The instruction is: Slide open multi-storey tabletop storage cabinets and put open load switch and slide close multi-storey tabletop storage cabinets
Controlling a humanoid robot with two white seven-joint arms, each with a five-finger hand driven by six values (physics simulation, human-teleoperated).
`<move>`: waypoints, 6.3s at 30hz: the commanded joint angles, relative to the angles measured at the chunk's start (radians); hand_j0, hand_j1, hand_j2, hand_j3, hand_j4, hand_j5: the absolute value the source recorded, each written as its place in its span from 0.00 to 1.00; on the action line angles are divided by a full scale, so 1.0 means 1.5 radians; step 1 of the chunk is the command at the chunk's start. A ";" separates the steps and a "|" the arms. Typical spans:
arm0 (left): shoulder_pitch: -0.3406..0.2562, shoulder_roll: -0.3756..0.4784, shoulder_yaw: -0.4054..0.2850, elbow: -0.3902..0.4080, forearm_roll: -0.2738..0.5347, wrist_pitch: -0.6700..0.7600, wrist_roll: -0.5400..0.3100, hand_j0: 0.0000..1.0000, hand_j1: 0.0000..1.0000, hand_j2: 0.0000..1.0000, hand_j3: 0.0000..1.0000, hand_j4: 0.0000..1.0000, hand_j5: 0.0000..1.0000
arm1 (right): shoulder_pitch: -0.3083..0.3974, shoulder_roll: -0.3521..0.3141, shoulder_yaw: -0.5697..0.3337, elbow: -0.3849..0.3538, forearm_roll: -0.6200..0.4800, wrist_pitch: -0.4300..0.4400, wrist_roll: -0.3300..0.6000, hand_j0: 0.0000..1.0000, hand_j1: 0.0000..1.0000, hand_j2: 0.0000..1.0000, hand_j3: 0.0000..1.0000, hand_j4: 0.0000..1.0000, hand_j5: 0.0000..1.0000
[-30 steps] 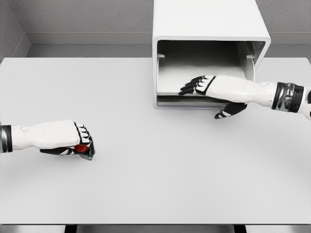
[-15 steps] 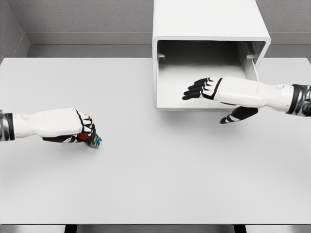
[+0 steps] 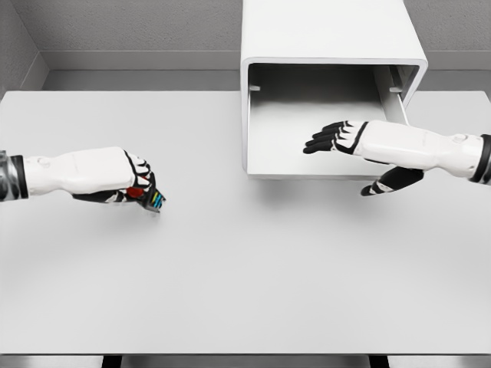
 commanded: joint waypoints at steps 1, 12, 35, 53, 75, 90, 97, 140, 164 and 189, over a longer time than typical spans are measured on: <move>0.000 -0.017 0.001 0.014 0.012 0.000 0.000 0.38 0.38 0.38 0.38 0.38 0.38 | 0.000 -0.003 -0.001 0.000 -0.007 0.000 -0.001 1.00 1.00 1.00 1.00 1.00 1.00; -0.063 -0.039 0.011 0.024 0.042 0.000 0.000 0.38 0.38 0.38 0.38 0.38 0.38 | -0.003 -0.031 -0.001 -0.001 -0.018 0.000 0.000 1.00 1.00 1.00 1.00 1.00 1.00; -0.174 -0.088 0.011 0.005 0.097 0.000 0.000 0.38 0.38 0.38 0.38 0.38 0.38 | 0.003 -0.031 0.004 -0.001 -0.018 0.000 -0.001 1.00 1.00 1.00 1.00 1.00 1.00; -0.231 -0.113 0.012 -0.035 0.127 0.000 0.000 0.38 0.38 0.38 0.38 0.38 0.38 | 0.003 -0.029 0.005 -0.001 -0.018 0.000 -0.001 1.00 1.00 1.00 1.00 1.00 1.00; -0.228 -0.203 0.035 -0.016 0.143 0.000 0.000 0.38 0.38 0.38 0.38 0.38 0.38 | 0.006 -0.031 0.010 -0.001 -0.018 0.000 -0.001 1.00 1.00 1.00 1.00 1.00 1.00; -0.222 -0.316 0.018 0.091 0.133 0.000 -0.002 0.38 0.38 0.38 0.38 0.38 0.38 | 0.005 -0.036 0.017 -0.001 -0.018 0.000 -0.001 1.00 1.00 1.00 1.00 1.00 1.00; -0.221 -0.332 0.002 0.116 0.133 0.000 -0.003 0.39 0.39 0.39 0.39 0.39 0.39 | 0.005 -0.037 0.017 -0.001 -0.018 0.000 -0.001 1.00 1.00 1.00 1.00 1.00 1.00; -0.199 -0.378 0.016 0.154 0.127 0.000 -0.001 1.00 1.00 1.00 1.00 1.00 1.00 | 0.009 -0.053 0.026 0.000 -0.018 0.000 -0.003 1.00 1.00 1.00 1.00 1.00 1.00; -0.186 -0.285 0.038 0.044 0.128 0.000 -0.001 1.00 1.00 1.00 1.00 1.00 1.00 | 0.011 -0.072 0.029 0.000 -0.018 0.000 -0.009 1.00 1.00 1.00 1.00 1.00 1.00; 0.143 0.080 0.223 -0.058 0.075 0.000 -0.006 1.00 1.00 1.00 1.00 1.00 1.00 | -0.021 0.008 0.027 0.062 -0.028 0.000 -0.001 1.00 1.00 1.00 1.00 1.00 1.00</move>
